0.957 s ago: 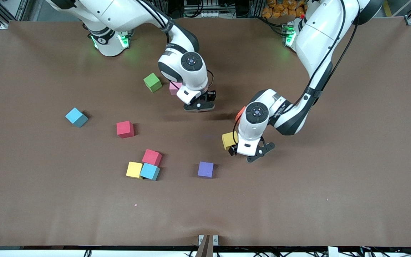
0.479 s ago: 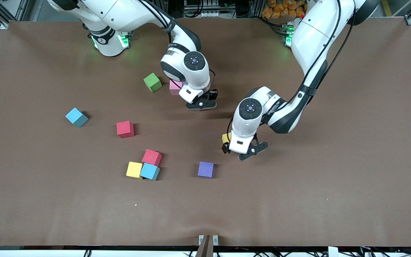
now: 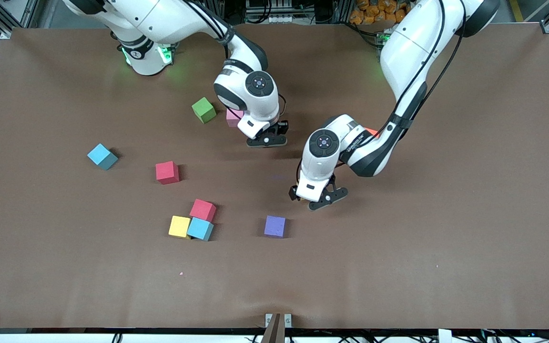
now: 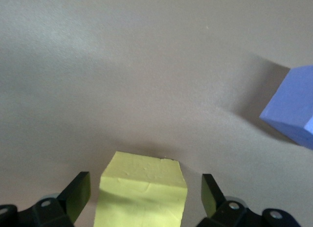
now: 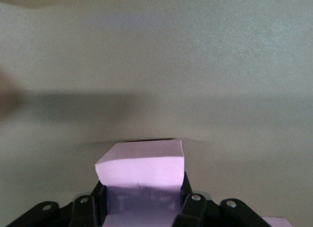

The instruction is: Form number 2 with 11 blocks

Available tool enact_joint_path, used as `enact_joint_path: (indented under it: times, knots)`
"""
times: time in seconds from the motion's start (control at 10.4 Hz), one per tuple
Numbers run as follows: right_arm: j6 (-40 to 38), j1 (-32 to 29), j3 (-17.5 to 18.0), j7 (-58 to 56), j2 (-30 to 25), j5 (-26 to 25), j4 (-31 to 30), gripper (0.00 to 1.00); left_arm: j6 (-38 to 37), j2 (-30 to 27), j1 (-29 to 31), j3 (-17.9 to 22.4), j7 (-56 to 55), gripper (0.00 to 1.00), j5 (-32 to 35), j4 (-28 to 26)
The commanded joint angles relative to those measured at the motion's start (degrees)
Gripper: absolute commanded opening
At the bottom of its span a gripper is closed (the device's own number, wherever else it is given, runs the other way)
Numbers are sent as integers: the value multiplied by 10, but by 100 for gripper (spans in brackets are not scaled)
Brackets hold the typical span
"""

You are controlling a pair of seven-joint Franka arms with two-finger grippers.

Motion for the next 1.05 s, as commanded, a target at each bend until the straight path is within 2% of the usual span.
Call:
enact_joint_path:
  times: [0.0, 0.57, 0.67, 0.77, 0.86, 0.96]
  knots:
    - [4, -3, 3, 12, 10, -2, 1, 11, -7, 8, -4, 1, 21, 100, 13, 17]
    - [6, -2, 4, 13, 13, -1, 1, 12, -7, 15, -6, 1, 39, 100, 9, 16]
    - [6, -2, 4, 14, 13, 1, 1, 15, -7, 15, -9, 1, 39, 100, 9, 16]
    - [5, -2, 4, 13, 13, 2, 0, 29, -7, 14, -8, 0, 38, 83, 8, 15]
    - [4, -1, 4, 13, 13, 2, 0, 50, -10, 14, -9, 0, 38, 53, 9, 15]
    - [0, -2, 4, 13, 13, 2, 1, 89, -11, 13, -9, 0, 38, 37, 8, 14]
